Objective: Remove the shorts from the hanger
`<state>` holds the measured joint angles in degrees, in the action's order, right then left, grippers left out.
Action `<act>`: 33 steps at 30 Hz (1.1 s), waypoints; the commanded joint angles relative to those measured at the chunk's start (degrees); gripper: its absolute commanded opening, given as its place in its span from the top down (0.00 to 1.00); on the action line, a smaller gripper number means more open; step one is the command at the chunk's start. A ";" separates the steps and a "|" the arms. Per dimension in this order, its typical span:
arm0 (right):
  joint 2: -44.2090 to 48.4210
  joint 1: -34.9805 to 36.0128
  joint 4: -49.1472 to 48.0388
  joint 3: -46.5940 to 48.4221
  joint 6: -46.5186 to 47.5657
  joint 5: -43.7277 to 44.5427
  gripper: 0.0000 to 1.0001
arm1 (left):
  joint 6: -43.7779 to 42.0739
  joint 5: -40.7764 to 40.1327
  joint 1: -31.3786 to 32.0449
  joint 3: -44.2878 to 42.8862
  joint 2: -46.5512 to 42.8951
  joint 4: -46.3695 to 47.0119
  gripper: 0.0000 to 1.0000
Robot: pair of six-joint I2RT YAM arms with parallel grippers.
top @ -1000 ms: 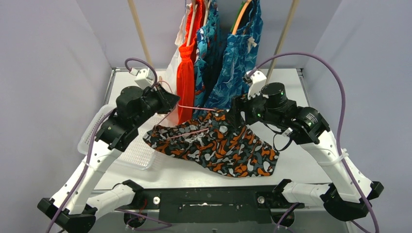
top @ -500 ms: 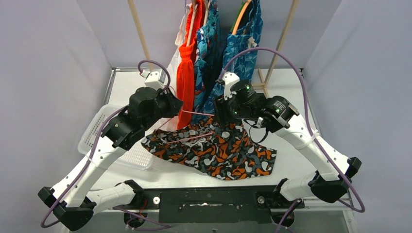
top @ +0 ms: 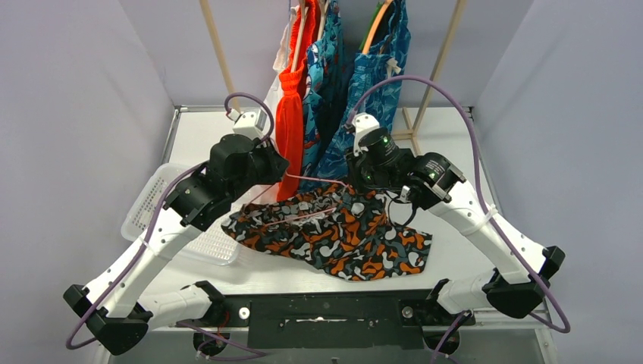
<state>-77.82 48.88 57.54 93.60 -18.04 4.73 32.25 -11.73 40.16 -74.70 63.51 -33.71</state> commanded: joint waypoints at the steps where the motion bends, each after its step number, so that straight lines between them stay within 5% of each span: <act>1: 5.01 -4.09 1.65 -2.13 -2.54 13.37 0.89 | -2.79 -4.10 -0.35 -4.32 -0.21 -2.11 1.00; 8: 12.34 -16.83 -2.85 -9.05 -2.30 7.61 0.93 | -1.85 -5.03 -0.35 -2.31 -2.88 -0.17 1.00; 20: 16.38 -17.69 -13.18 -22.19 -5.51 -1.25 0.92 | 1.16 -0.13 -0.25 0.34 -3.14 3.80 1.00; 25: 16.50 -17.69 -13.68 -21.25 -5.57 -3.26 0.82 | 2.08 4.66 -0.13 0.52 -1.35 5.43 1.00; 28: 22.52 -17.61 -19.95 -23.51 -4.82 -12.24 0.69 | 1.43 6.20 0.08 2.33 -1.33 6.81 1.00; 30: 27.26 -17.67 -23.45 -25.60 -6.73 -10.84 0.52 | 1.86 5.16 0.14 3.23 -1.64 7.18 1.00; 33: 31.02 -17.74 -21.10 -25.55 -6.84 -4.96 0.43 | 1.86 4.52 0.22 3.42 -1.59 7.43 1.00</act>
<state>-53.47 31.44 41.67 67.29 -23.97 -3.42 33.89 -7.77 40.14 -70.89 62.50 -31.24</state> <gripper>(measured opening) 0.534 0.055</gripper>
